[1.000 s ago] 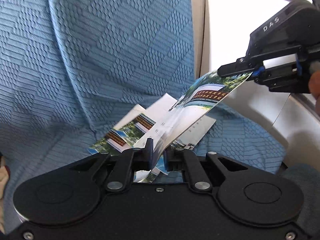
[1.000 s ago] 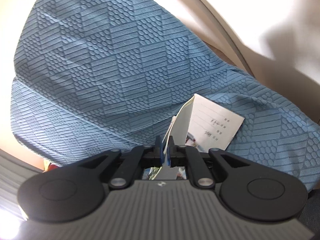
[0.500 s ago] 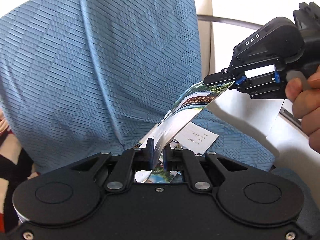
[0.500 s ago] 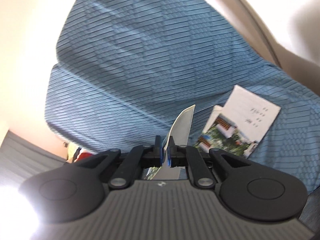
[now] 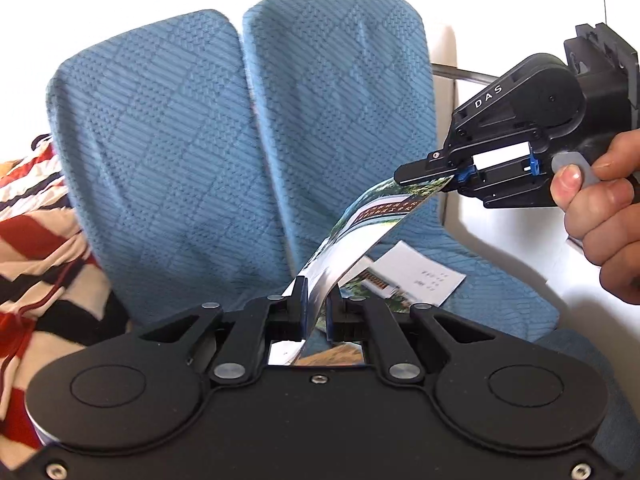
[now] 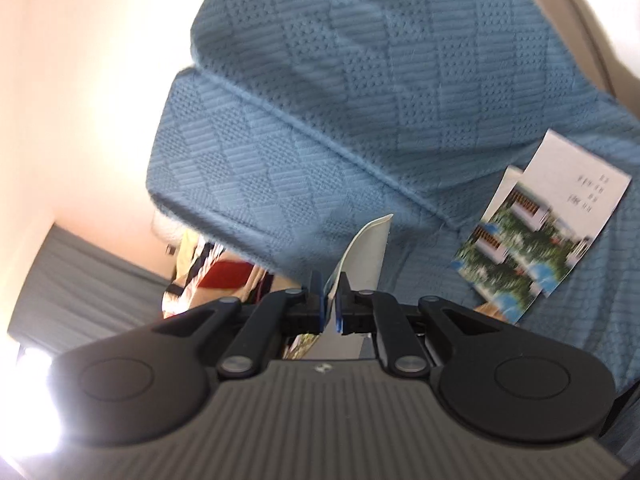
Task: Organize objects
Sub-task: 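Carry the postcard with both grippers to the book stack and lower it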
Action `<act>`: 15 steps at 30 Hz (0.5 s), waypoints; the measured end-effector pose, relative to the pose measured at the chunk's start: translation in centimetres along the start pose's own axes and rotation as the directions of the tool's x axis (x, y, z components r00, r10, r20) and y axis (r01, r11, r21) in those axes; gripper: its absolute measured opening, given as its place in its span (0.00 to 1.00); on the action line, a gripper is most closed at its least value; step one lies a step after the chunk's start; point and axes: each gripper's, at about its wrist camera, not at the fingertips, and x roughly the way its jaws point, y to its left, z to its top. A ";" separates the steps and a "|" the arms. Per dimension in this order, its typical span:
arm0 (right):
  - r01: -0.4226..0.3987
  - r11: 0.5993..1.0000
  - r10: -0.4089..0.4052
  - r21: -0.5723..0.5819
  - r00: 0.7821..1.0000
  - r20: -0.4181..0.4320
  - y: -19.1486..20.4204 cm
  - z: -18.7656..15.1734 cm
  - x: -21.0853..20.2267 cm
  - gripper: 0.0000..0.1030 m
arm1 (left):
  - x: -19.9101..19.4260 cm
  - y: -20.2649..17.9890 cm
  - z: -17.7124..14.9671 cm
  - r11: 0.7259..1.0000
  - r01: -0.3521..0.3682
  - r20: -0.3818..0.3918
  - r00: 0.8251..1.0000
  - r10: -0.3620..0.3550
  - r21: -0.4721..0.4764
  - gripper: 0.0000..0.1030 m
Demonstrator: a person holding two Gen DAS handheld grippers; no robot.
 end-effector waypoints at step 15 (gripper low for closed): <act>-0.053 0.998 0.057 0.024 0.974 -0.219 -3.4 -6.2 7.6 0.09 | -1.9 2.3 -7.8 0.996 -0.080 -0.124 0.989 0.074 -0.038 0.07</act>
